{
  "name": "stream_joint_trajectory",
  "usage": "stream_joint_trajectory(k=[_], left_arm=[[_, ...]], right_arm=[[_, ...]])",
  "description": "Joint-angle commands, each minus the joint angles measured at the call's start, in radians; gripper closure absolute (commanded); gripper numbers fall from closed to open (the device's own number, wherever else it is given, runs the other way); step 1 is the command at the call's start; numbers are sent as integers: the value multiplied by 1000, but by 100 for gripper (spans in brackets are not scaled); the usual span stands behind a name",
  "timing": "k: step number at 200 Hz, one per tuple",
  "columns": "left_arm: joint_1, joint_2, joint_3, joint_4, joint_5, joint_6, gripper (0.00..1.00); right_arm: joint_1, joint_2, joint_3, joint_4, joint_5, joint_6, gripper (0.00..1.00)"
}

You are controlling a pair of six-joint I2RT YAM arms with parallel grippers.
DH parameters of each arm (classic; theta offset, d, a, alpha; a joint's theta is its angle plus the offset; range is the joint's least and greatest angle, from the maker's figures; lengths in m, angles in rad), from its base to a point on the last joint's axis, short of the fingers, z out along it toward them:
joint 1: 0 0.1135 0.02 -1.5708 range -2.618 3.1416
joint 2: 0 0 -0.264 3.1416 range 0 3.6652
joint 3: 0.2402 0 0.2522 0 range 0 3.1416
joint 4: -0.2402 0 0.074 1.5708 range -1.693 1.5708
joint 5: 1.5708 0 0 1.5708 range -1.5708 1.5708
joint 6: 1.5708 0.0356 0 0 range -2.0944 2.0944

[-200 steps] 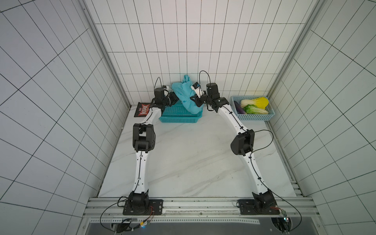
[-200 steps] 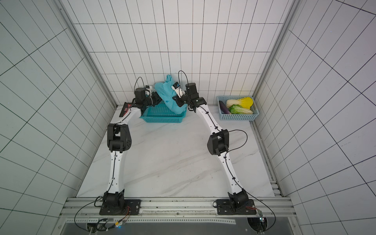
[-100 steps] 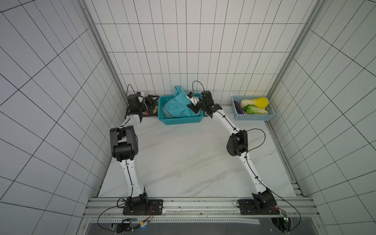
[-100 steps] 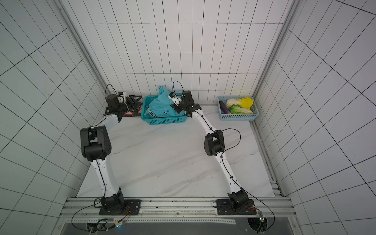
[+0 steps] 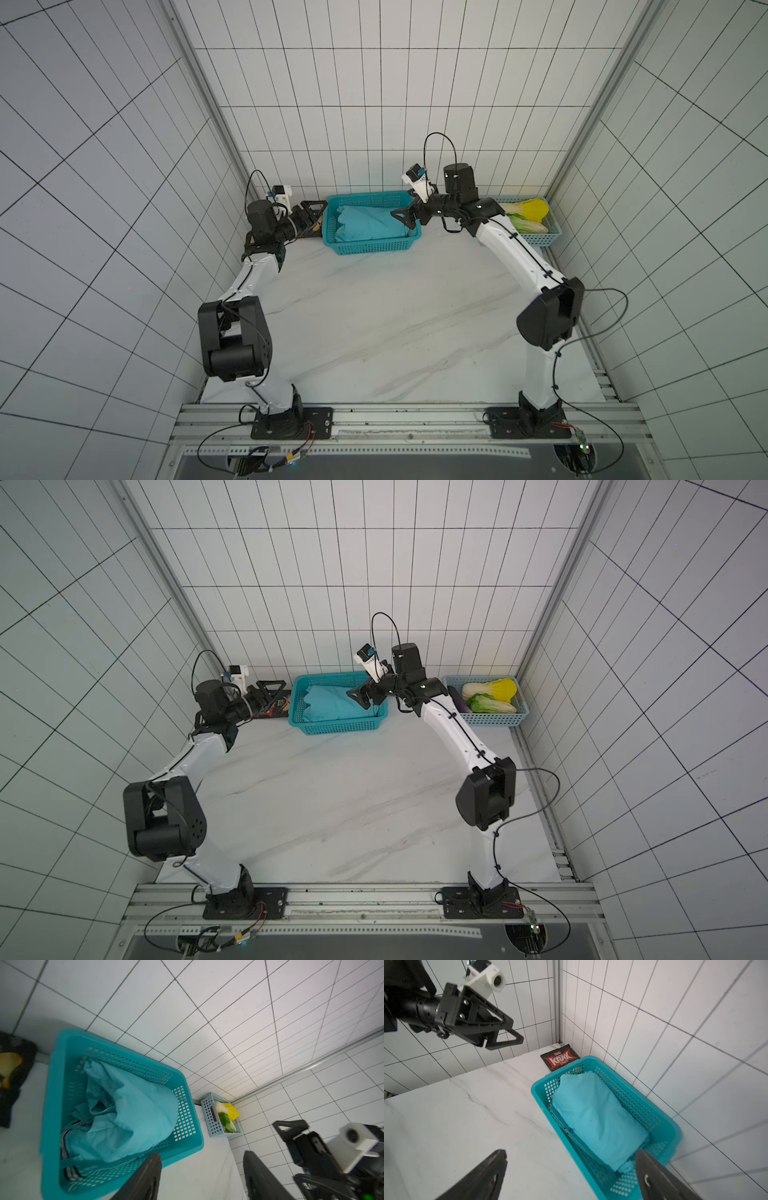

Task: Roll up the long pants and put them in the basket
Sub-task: Reset both arms

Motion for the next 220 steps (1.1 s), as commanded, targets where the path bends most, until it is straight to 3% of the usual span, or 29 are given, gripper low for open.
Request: stream_joint_trajectory(k=[1, 15, 32, 49, 69, 85, 99, 105, 116, 124, 147, 178, 191, 207, 220], left_arm=[[-51, -223, -174, -118, -424, 302, 26], [-110, -379, -346, -54, -704, 428, 14], [-113, -494, -577, 162, -866, 489, 2], [-101, -483, -749, 353, -1044, 495, 2], [-52, -338, -810, 552, -1020, 563, 3], [-23, -318, -703, 301, -914, 556, 2], [-17, -271, -682, 298, -873, 552, 2], [-14, -253, -725, 368, -864, 522, 2], [-9, -227, -862, 703, -778, 519, 2], [-6, -218, -929, 837, -738, 501, 2], [-9, -128, -938, 928, -632, 548, 2], [-17, 29, -899, 1054, -556, 586, 2], [-20, 20, -868, 996, -521, 606, 2], [-27, -12, -751, 706, -553, 611, 2], [-106, -31, -719, 601, -740, 634, 2]], right_arm=[[-68, -247, -372, 182, 340, 171, 1], [-137, -421, -659, 323, 506, 202, 1], [-237, -552, -951, 410, 618, 218, 1], [-320, -620, -1184, 509, 753, 203, 1], [-441, -603, -1330, 621, 773, 200, 1], [-520, -512, -1351, 677, 736, 219, 1], [-556, -430, -1364, 766, 687, 255, 1], [-558, -405, -1377, 819, 656, 247, 1], [-559, -401, -1369, 812, 596, 230, 0], [-558, -399, -1384, 863, 580, 259, 0], [-560, -415, -1474, 1042, 502, 270, 1], [-560, -282, -1610, 1434, 491, 256, 1], [-561, -317, -1566, 1288, 522, 271, 1], [-551, -293, -1508, 1215, 618, 297, 1], [-543, -305, -1524, 1222, 608, 284, 1]])
